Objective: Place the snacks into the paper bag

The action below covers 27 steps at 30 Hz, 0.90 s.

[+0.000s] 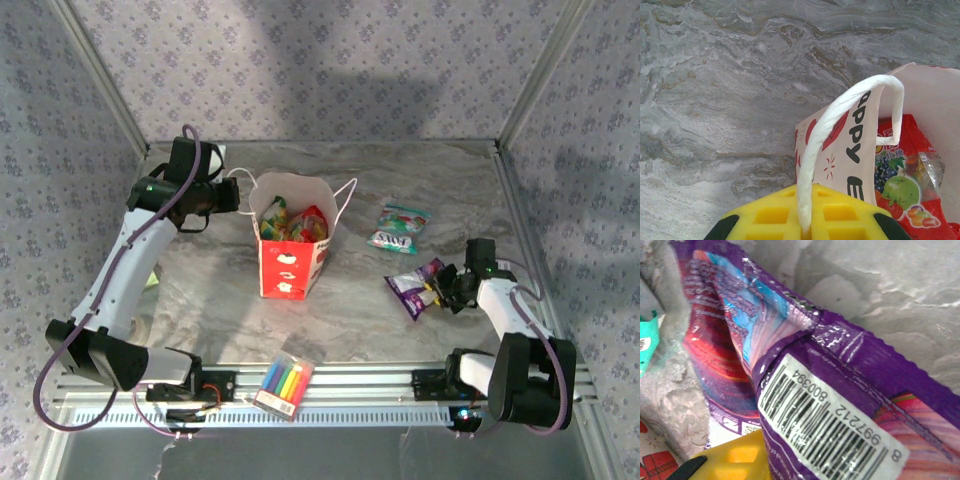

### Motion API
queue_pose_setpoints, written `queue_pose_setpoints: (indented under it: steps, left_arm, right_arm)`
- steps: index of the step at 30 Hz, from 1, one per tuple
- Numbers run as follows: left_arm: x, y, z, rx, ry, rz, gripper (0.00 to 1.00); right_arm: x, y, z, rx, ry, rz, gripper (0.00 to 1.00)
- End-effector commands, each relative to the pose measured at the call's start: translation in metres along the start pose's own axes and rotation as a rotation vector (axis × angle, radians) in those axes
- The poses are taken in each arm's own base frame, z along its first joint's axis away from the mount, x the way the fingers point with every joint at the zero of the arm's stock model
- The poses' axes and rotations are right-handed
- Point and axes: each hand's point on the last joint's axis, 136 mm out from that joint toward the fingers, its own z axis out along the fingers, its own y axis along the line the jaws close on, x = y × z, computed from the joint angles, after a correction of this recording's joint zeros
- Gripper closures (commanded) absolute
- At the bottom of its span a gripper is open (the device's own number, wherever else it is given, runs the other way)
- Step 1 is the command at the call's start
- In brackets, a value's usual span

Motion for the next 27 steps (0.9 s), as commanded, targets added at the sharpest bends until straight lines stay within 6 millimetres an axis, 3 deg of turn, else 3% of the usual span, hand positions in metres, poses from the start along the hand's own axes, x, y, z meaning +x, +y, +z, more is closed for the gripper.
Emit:
queue_pose_setpoints:
  steps: [1,12,18,27]
  left_arm:
    - [-0.004,-0.005,-0.01,0.011,-0.016,0.003,0.9]
    - [-0.005,-0.004,-0.014,0.012,-0.03,0.009,0.9]
    - [-0.007,-0.006,-0.017,0.016,-0.039,0.013,0.91]
    - [-0.008,-0.005,-0.022,0.014,-0.056,0.019,0.91]
  right_arm:
    - [0.002,-0.008,-0.005,0.074,-0.003,-0.033,0.77]
    - [0.01,0.013,-0.016,0.128,0.03,-0.252,0.93]
    - [0.013,0.037,-0.026,0.162,0.003,-0.401,1.0]
    - [0.02,0.079,-0.045,0.168,-0.041,-0.575,1.0]
